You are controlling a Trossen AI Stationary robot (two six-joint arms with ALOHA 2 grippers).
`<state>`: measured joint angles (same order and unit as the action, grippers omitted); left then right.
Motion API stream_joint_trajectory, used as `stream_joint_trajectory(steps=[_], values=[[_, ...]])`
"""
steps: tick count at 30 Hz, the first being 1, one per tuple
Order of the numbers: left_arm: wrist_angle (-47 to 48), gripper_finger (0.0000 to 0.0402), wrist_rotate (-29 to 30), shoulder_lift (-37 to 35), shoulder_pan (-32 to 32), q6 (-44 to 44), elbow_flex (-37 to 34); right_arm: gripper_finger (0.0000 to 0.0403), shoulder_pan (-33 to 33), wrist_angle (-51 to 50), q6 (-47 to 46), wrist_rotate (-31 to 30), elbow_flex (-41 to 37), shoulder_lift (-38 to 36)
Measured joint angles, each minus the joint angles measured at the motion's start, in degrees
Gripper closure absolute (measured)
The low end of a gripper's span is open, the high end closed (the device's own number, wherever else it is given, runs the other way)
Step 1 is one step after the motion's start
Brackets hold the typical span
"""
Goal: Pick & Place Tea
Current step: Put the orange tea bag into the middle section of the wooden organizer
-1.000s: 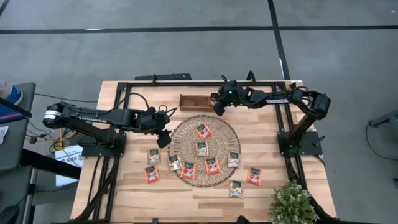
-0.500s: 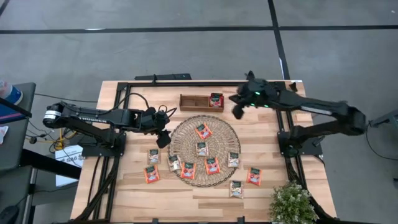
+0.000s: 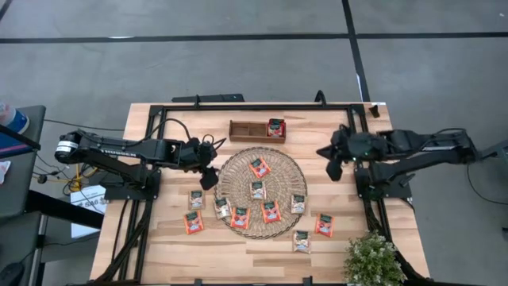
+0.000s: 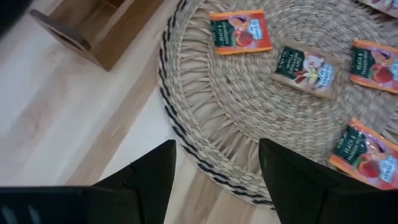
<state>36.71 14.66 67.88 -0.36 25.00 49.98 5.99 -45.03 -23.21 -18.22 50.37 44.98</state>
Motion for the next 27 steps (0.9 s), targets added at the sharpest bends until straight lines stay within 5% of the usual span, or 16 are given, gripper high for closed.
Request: stream_joint_trajectory(steps=[10, 18, 27], values=[[0.0, 0.0179, -3.9, 0.0, 0.0, 6.3, 0.0, 0.0403, 17.1, -2.3, -13.9, -13.3, -6.1, -0.7], [0.0, 0.0179, -3.7, 0.0, 0.0, 6.6, 0.0, 0.0403, 25.2, -2.9, -25.2, -2.7, -12.4, -0.7], [0.0, 0.0179, -3.2, 0.0, 0.0, 6.8, 0.0, 0.0403, 24.7, -4.2, -26.5, 8.2, -12.5, 3.9]])
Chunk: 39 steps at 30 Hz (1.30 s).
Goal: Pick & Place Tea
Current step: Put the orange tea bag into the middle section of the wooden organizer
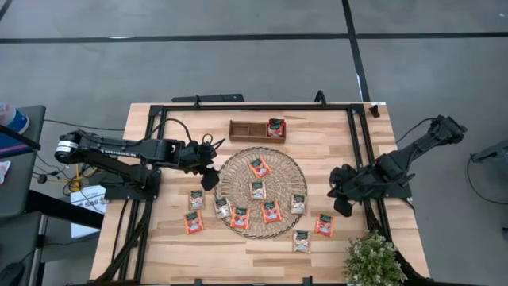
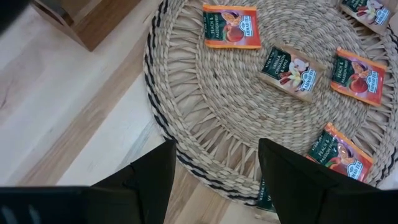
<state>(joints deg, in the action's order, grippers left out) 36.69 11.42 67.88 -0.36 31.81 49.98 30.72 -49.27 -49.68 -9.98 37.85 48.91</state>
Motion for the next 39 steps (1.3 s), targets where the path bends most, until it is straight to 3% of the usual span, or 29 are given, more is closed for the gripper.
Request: stream_joint_trajectory(steps=[6, 12, 25, 39], values=[[0.0, 0.0179, 0.1, 0.0, 0.0, 0.2, 0.0, 0.0387, -0.9, 0.0, 0.0, 7.7, 0.0, 3.7], [0.0, 0.0179, 0.2, 0.0, 0.0, 0.2, 0.0, 0.0321, -1.7, 0.3, 0.0, 12.3, 0.0, 8.0], [0.0, 0.0179, 0.2, 0.0, 0.0, -0.7, 0.0, 0.018, -1.6, 2.4, 0.6, 16.0, 0.0, 18.1], [0.1, 0.0179, 1.2, 0.0, 0.0, -1.0, 0.0, 0.0164, -1.7, 9.2, 3.9, 15.9, 0.0, 29.9]])
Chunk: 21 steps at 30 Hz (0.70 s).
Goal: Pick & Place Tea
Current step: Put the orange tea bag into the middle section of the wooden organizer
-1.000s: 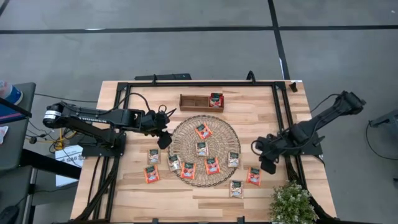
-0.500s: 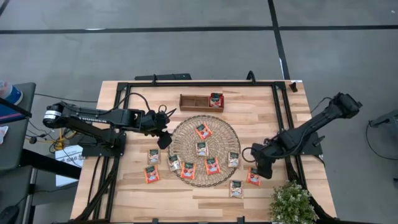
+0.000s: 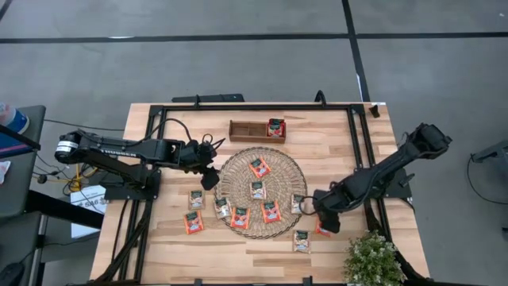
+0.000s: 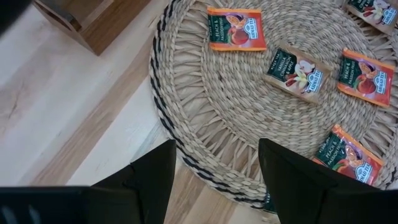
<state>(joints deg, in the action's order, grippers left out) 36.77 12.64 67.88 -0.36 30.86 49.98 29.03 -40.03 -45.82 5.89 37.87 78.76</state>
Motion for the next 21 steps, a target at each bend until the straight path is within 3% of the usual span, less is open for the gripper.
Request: stream_joint_trajectory(steps=[11, 21], values=[[0.1, 0.0179, 0.0, 0.0, 0.0, -1.9, 0.0, 0.0164, -1.2, 0.3, 4.0, 0.0, 0.4, 7.8], [0.3, 0.0179, 0.0, 0.0, 0.0, -1.9, 0.0, 0.0164, -1.7, 0.4, 4.3, -0.2, 0.0, 5.7]])
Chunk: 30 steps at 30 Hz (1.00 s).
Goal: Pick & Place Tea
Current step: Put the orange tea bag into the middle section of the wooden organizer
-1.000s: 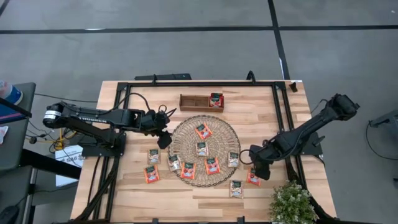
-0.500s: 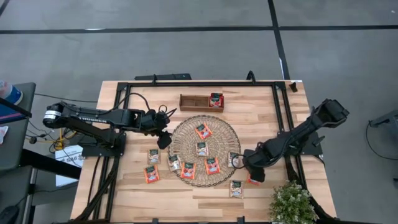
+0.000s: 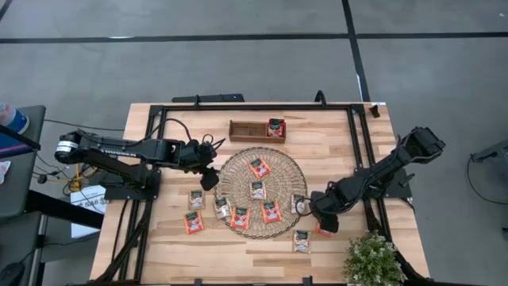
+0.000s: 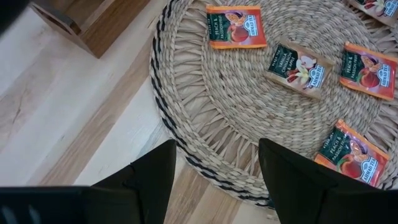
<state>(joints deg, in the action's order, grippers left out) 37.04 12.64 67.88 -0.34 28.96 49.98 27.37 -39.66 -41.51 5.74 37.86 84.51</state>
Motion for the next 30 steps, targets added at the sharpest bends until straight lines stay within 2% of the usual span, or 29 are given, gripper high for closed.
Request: stream_joint_trajectory(steps=[6, 12, 22, 30], values=[[0.0, 0.0179, 0.3, 0.0, 0.0, -0.2, 0.0, 0.0164, -2.8, -2.0, -0.4, -3.6, -0.2, -3.7], [0.0, 0.0179, 0.3, 0.0, 0.0, -0.2, 0.0, 0.0164, -5.1, -4.6, 1.5, -2.2, -0.2, -4.2], [0.1, 0.0179, 0.5, 0.0, 0.0, 0.1, 0.0, 0.0164, -1.9, -2.8, -1.1, 3.1, -0.1, -4.3], [0.1, 0.0179, 2.0, 0.0, 0.0, 0.0, 0.0, 0.0164, 0.0, -2.5, -3.6, 2.1, 0.0, -3.5]])
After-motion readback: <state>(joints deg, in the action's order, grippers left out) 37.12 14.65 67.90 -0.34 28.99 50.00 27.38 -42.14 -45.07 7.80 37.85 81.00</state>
